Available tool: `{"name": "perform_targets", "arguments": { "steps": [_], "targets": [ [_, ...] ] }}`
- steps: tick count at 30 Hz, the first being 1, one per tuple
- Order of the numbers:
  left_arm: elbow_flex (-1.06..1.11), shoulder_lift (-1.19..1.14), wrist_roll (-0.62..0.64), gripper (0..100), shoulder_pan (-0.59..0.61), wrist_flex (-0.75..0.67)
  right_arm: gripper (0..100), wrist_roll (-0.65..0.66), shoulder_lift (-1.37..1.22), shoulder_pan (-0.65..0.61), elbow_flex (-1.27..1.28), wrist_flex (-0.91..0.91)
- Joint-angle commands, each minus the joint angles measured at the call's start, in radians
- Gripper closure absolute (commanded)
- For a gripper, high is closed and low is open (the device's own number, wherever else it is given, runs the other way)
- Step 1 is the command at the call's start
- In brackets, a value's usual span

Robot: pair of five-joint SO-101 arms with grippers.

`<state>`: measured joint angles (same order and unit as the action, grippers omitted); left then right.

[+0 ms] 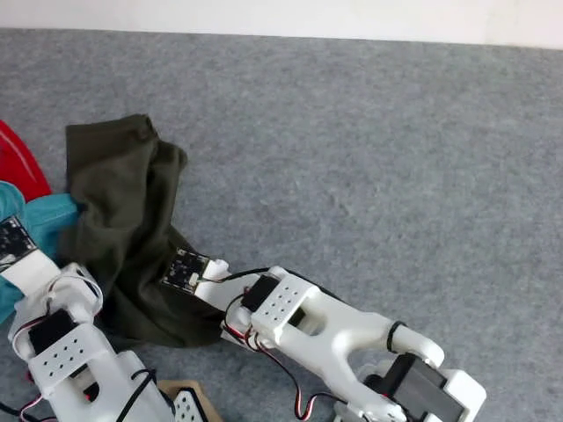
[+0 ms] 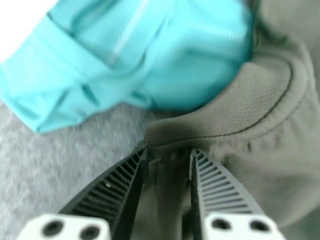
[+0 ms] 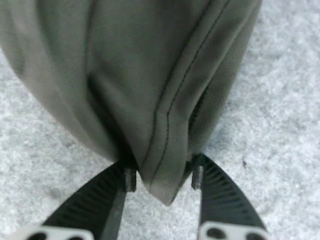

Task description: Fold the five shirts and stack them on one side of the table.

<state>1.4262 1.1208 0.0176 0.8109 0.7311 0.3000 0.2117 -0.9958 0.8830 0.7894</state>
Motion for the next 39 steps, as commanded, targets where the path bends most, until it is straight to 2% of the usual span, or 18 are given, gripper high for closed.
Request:
{"name": "perform_targets", "arguments": {
  "steps": [1, 10, 13, 17, 20, 24, 27, 30, 35, 39],
  "targets": [
    [-0.041, 0.012, 0.048, 90, -0.016, -0.147, 80.8, -0.009, 0.001, 0.028, -0.015, -0.038],
    [-0.041, -0.036, 0.091, 91, -0.073, -0.381, 80.8, -0.009, -0.002, 0.033, -0.015, -0.042],
    [-0.05, -0.157, 0.109, 91, -0.108, -0.517, 80.8, -0.009, -0.002, 0.033, -0.015, -0.042],
    [-0.111, -0.407, 0.18, 91, -0.113, -0.787, 80.8, -0.009, 0.001, 0.033, -0.013, -0.042],
    [-0.226, -0.627, 0.189, 91, -0.111, -0.885, 80.8, -0.009, 0.002, 0.035, -0.01, -0.042],
    [-0.364, -0.828, 0.192, 91, -0.114, -0.89, 80.8, -0.008, 0.004, 0.035, -0.01, -0.042],
    [-0.424, -0.852, 0.264, 90, -0.116, -0.888, 80.8, -0.008, -0.001, 0.035, -0.015, -0.042],
    [-0.486, -0.852, 0.284, 87, -0.148, -0.848, 80.8, -0.008, -0.001, 0.035, -0.008, -0.061],
    [-0.621, -0.851, 0.325, 78, -0.166, -0.646, 80.8, -0.005, -0.002, 0.068, -0.007, -0.062],
    [-0.707, -0.759, 0.381, 75, -0.166, -0.381, 80.8, -0.005, 0.002, 0.077, -0.007, -0.062]
  ]
}}
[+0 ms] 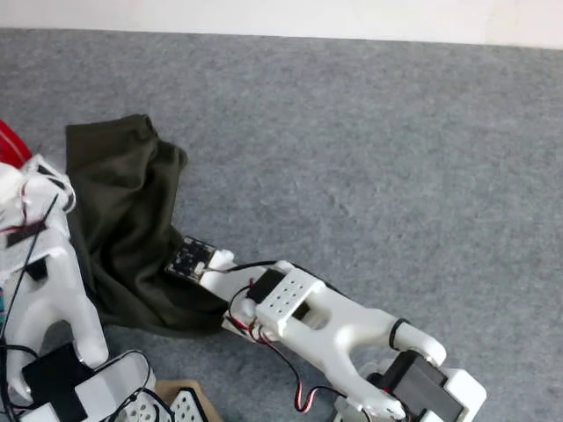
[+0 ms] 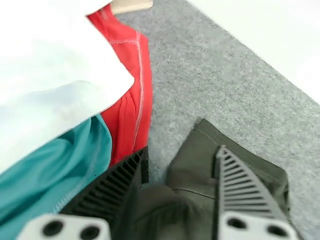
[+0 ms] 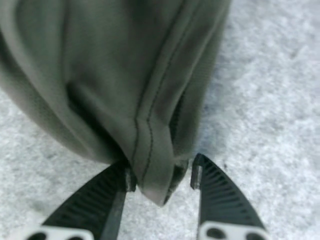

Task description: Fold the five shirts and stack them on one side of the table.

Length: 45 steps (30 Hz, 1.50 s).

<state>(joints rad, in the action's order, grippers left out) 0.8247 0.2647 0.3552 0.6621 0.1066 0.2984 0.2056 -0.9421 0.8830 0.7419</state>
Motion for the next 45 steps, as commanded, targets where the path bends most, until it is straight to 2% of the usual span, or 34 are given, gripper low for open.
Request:
{"name": "perform_targets", "arguments": {
  "steps": [1, 6, 8, 11, 15, 21, 26, 37, 45],
  "targets": [
    [-0.116, 0.145, 0.043, 76, -0.019, 0.324, 80.8, -0.003, 0.012, 0.021, -0.007, -0.015],
    [-0.084, 0.469, 0.037, 76, -0.019, 0.669, 80.8, -0.003, 0.012, 0.019, -0.007, -0.015],
    [-0.028, 0.593, 0.029, 76, -0.019, 0.77, 80.8, -0.003, 0.012, 0.019, -0.007, -0.015],
    [0.117, 0.717, -0.058, 76, -0.018, 0.853, 80.8, -0.005, 0.012, 0.018, -0.007, -0.015],
    [0.318, 0.753, -0.13, 76, 0.071, 0.845, 83.0, -0.003, 0.012, 0.016, -0.008, -0.015],
    [0.489, 0.753, -0.176, 76, 0.191, 0.73, 99.4, -0.002, 0.012, 0.021, -0.015, -0.015],
    [0.57, 0.754, -0.218, 76, 0.194, 0.703, 99.1, -0.002, 0.015, 0.058, -0.024, -0.015],
    [0.59, 0.76, -0.212, 76, 0.188, 0.58, 99.1, -0.008, 0.229, 0.398, -0.064, -0.015],
    [0.483, 0.76, -0.175, 75, 0.188, 0.578, 99.1, -0.008, 0.282, 0.559, -0.065, -0.058]
  ]
}}
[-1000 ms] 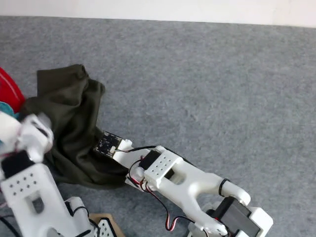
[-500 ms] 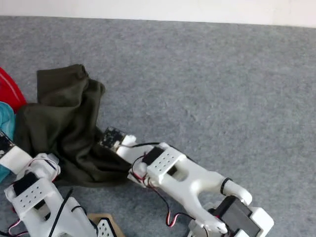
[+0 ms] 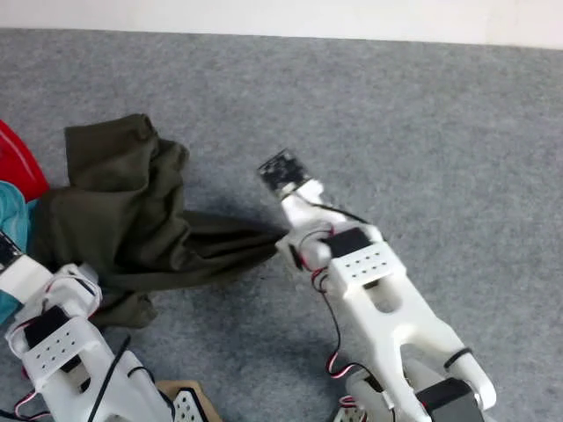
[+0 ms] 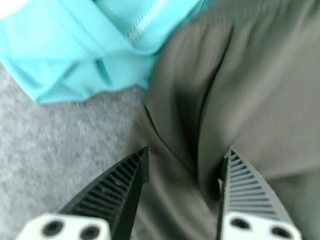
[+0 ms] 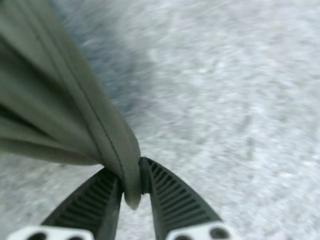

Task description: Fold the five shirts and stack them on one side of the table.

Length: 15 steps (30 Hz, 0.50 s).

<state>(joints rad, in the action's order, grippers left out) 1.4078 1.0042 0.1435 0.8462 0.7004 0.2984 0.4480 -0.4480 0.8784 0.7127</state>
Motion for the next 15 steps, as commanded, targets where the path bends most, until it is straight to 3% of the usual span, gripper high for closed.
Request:
{"name": "perform_targets", "arguments": {
  "steps": [1, 8, 15],
  "targets": [
    [-0.127, 0.021, 0.055, 75, 0.004, -0.009, 99.1, -0.008, 0.039, 0.082, -0.061, -0.028],
    [-0.312, 0.021, 0.121, 75, -0.053, 0.157, 99.1, -0.046, 0.039, 0.246, -0.099, -0.025],
    [-0.266, 0.021, 0.129, 75, -0.117, 0.192, 99.1, -0.094, 0.038, 0.331, -0.117, -0.028]
  ]
}}
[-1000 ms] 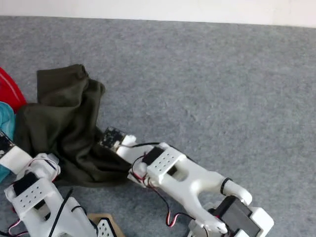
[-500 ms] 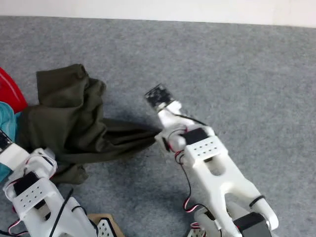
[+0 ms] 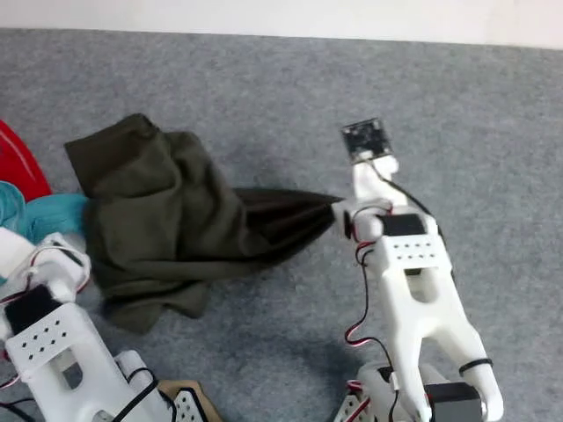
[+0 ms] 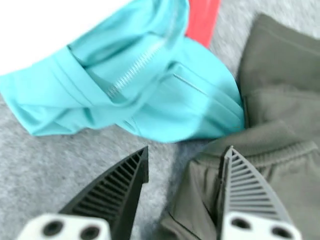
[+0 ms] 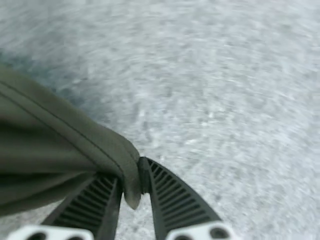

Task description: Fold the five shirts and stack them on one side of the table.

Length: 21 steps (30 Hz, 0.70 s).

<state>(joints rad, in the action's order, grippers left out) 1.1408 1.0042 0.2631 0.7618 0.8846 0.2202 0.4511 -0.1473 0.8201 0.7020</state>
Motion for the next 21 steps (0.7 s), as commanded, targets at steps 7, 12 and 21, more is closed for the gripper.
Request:
{"name": "perform_targets", "arguments": {
  "steps": [7, 12, 21],
  "targets": [
    [0.096, 0.021, 0.008, 75, -0.114, 0.012, 98.8, -0.015, 0.036, 0.013, -0.053, -0.021],
    [0.081, 0.022, 0.005, 75, -0.176, 0.078, 79.9, -0.015, 0.045, -0.033, -0.05, -0.013],
    [-0.077, 0.022, -0.092, 75, -0.213, 0.384, 69.9, -0.015, 0.101, -0.073, -0.068, 0.105]
  ]
}}
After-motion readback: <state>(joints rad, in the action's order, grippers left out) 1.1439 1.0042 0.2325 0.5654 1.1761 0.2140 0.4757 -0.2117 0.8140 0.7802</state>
